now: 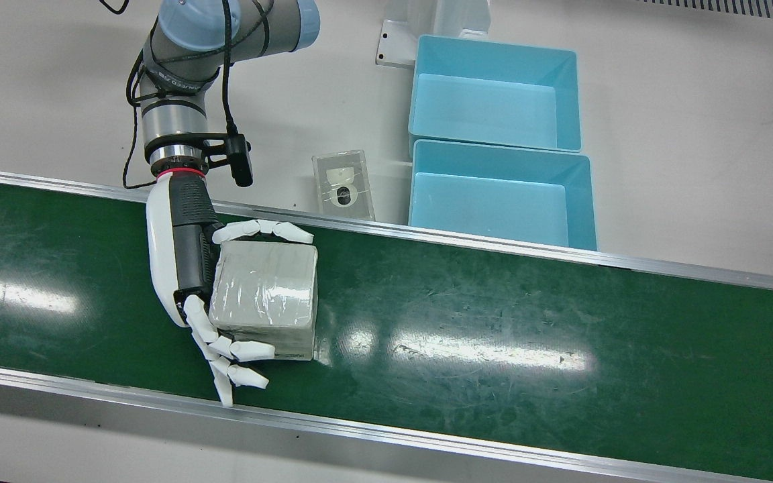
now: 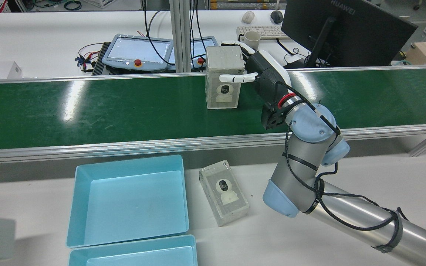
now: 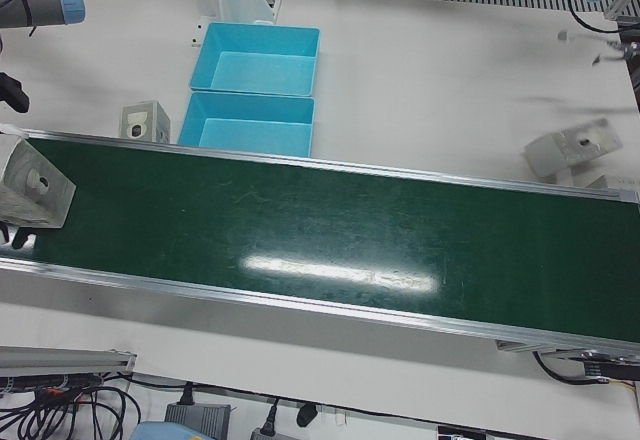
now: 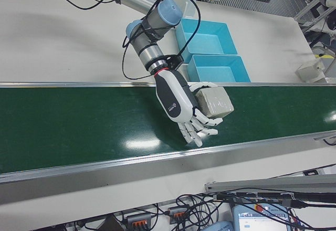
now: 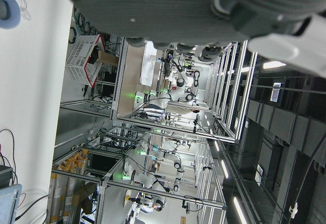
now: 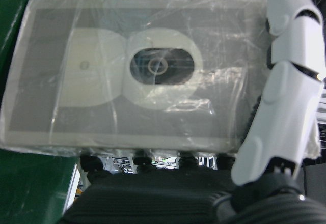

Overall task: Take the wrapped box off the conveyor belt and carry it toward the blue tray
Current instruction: 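Lower the right hand beside the arriving wrapped box and close fingers, then lift the grasped wrapped box off the belt toward the blue tray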

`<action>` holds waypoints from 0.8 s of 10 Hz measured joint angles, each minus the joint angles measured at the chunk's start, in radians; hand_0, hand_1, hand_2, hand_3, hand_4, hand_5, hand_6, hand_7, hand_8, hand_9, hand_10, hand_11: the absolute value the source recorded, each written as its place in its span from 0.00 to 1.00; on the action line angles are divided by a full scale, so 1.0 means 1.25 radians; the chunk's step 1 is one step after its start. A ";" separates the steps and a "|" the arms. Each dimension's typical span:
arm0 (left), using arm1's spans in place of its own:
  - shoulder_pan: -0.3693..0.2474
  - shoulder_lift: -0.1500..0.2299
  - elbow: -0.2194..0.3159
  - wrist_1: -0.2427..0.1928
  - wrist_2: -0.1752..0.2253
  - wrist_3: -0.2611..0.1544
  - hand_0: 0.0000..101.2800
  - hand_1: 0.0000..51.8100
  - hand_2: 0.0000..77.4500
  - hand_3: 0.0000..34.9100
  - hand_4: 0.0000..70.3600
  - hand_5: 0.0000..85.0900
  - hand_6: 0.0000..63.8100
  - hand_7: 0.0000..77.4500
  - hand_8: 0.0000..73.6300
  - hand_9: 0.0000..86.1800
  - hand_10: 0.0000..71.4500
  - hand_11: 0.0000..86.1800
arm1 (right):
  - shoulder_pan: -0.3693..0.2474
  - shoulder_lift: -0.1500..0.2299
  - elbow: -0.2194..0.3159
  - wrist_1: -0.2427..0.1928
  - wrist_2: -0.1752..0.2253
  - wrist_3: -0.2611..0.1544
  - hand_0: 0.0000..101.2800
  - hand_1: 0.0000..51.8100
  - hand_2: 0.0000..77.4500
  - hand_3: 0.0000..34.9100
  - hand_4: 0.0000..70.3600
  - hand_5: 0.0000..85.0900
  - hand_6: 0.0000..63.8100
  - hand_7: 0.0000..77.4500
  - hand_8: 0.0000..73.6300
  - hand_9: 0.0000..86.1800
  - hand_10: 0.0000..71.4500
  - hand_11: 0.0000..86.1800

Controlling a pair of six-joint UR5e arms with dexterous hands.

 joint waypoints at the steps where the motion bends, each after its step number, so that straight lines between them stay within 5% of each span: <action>1: 0.000 0.000 0.000 0.000 0.000 0.000 0.00 0.00 0.01 0.00 0.01 0.01 0.01 0.01 0.00 0.01 0.01 0.00 | 0.000 0.000 0.000 0.006 0.002 0.001 0.41 0.04 0.37 0.82 0.35 0.45 0.22 0.45 0.22 0.23 0.28 0.24; 2: 0.000 0.000 0.000 0.000 0.000 0.000 0.00 0.00 0.01 0.00 0.01 0.01 0.01 0.01 0.01 0.00 0.00 0.00 | 0.000 0.000 0.002 0.014 0.003 0.002 0.41 0.04 0.37 0.82 0.35 0.45 0.22 0.45 0.22 0.23 0.28 0.24; 4: 0.000 0.000 0.000 0.000 0.000 0.000 0.00 0.00 0.01 0.00 0.01 0.01 0.00 0.01 0.01 0.00 0.01 0.00 | 0.002 0.003 0.033 0.020 0.006 0.004 0.41 0.01 0.39 0.64 0.43 0.49 0.42 0.60 0.48 0.44 0.53 0.42; 5: 0.000 0.000 0.000 0.000 0.000 0.000 0.00 0.00 0.01 0.00 0.01 0.01 0.01 0.01 0.01 0.00 0.00 0.00 | -0.003 0.010 0.065 0.020 0.007 0.002 0.39 0.00 0.40 0.46 0.46 0.51 0.50 0.65 0.64 0.56 0.60 0.47; 6: 0.000 0.000 0.000 0.000 0.000 0.000 0.00 0.00 0.01 0.00 0.01 0.01 0.00 0.01 0.01 0.00 0.00 0.00 | -0.021 0.019 0.104 0.019 0.013 -0.004 0.39 0.00 0.40 0.46 0.46 0.51 0.50 0.65 0.64 0.56 0.60 0.47; 7: 0.000 0.000 0.000 0.000 0.000 0.000 0.00 0.00 0.01 0.00 0.01 0.01 0.01 0.01 0.00 0.01 0.01 0.00 | -0.059 0.028 0.147 0.017 0.029 -0.014 0.42 0.00 0.40 0.24 0.48 0.54 0.56 0.71 0.72 0.63 0.59 0.70; 8: 0.000 0.000 0.000 0.000 0.000 0.000 0.00 0.00 0.01 0.00 0.01 0.01 0.01 0.01 0.00 0.01 0.01 0.00 | -0.112 0.033 0.190 0.016 0.057 -0.033 0.42 0.00 0.40 0.14 0.49 0.56 0.58 0.73 0.74 0.66 0.57 0.62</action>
